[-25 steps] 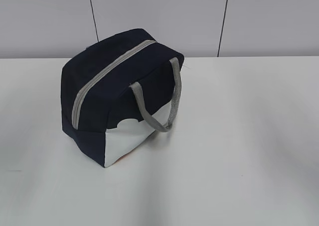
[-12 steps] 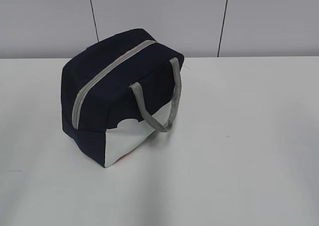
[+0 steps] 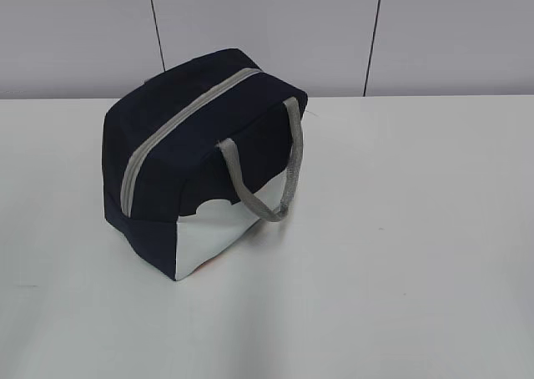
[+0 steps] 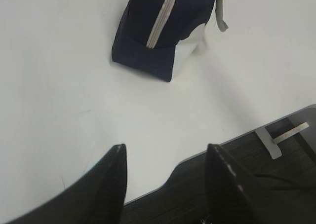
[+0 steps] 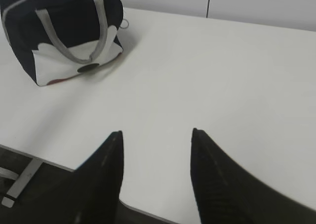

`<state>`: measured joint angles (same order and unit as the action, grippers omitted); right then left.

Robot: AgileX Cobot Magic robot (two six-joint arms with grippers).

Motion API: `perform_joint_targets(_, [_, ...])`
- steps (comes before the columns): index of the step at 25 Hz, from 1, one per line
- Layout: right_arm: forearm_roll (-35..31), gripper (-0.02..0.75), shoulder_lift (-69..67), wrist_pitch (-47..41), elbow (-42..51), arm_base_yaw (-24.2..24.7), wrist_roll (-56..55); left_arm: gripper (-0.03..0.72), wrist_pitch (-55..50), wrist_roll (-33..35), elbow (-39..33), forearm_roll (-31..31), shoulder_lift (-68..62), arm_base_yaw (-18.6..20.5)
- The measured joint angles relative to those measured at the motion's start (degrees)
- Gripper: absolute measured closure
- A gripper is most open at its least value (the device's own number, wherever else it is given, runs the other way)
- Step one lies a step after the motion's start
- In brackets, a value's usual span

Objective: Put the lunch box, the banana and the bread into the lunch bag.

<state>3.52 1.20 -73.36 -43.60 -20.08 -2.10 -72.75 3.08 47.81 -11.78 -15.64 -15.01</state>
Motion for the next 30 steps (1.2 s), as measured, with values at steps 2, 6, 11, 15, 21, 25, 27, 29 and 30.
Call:
perform_joint_targets(2, [1.02, 0.39, 0.0, -0.12, 1.91, 0.0, 0.66, 0.307, -0.04, 0.7, -1.85, 0.36, 2.3, 0.0])
perform_joint_targets(6, [3.06, 0.39, 0.0, -0.12, 5.35, 0.0, 2.1, 0.316, 0.02, 1.53, -5.99, 1.53, 7.81, 0.0])
perform_joint_targets(11, [5.18, 0.391, 0.0, 2.46, 9.13, 0.0, 2.61, 0.318, 2.9, 1.73, -11.1, 2.62, 14.51, 0.0])
perform_joint_targets(15, [5.54, 0.39, 0.0, 6.66, 12.92, 0.0, 2.74, 0.318, 4.54, 1.81, -14.59, 2.87, 14.89, 0.0])
perform_joint_targets(21, [5.64, 0.39, 0.0, 7.28, 15.0, 0.0, 3.52, 0.318, 8.93, 1.86, -17.22, 4.15, 14.89, 0.0])
perform_joint_targets(25, [5.11, 0.39, 0.0, 7.28, 15.09, 0.0, 3.56, 0.318, 9.16, 0.89, -17.36, 4.38, 14.89, 0.0])
perform_joint_targets(27, [4.71, 0.39, 0.0, 7.28, 15.09, 0.0, 3.56, 0.318, 9.3, 0.24, -17.36, 4.38, 14.89, 0.0])
perform_joint_targets(29, [4.59, 0.39, 0.0, 7.28, 15.09, 0.0, 3.65, 0.321, 9.44, 0.02, -17.36, 4.38, 14.89, 0.0])
perform_joint_targets(30, [4.59, 0.391, 0.0, 7.28, 15.09, 0.0, 3.65, 0.325, 9.43, 0.02, -17.36, 4.38, 14.89, 0.0])
